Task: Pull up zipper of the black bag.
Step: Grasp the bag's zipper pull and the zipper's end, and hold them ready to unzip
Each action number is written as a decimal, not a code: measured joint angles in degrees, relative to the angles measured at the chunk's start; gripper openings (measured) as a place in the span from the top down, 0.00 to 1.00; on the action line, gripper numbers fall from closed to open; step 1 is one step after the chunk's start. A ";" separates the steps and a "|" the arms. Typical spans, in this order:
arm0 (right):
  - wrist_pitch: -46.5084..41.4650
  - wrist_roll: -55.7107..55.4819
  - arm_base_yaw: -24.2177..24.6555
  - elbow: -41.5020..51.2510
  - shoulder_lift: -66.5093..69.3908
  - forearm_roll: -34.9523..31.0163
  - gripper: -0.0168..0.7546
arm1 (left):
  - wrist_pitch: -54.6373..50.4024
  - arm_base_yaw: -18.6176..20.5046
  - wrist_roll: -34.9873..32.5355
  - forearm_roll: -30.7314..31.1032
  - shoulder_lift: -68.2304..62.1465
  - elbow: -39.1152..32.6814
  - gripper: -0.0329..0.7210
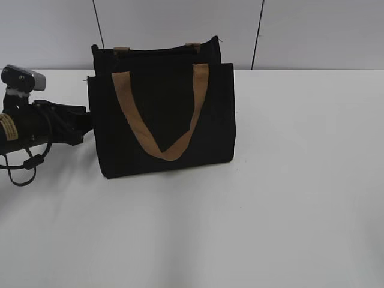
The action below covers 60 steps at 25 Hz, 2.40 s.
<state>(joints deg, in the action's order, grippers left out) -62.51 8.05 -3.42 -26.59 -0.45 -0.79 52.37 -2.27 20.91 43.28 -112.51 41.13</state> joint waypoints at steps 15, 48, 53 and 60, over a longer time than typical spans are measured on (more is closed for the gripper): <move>0.00 0.00 0.00 0.00 0.00 0.00 0.40 | 4.08 0.06 4.82 11.12 -4.50 3.25 0.50; 0.00 0.00 0.00 0.00 0.00 0.00 0.40 | -9.91 -0.28 5.00 6.75 6.67 6.05 0.93; -0.05 0.00 0.00 0.00 0.00 0.00 0.40 | -13.77 -0.28 5.00 7.11 15.89 6.00 0.93; -0.05 0.00 0.00 0.00 0.00 0.06 0.40 | -13.77 -0.28 5.00 7.56 22.60 6.00 0.93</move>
<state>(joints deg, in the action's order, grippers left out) -62.56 8.05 -3.42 -26.59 -0.45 -0.73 38.60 -2.55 25.91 50.84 -89.91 47.13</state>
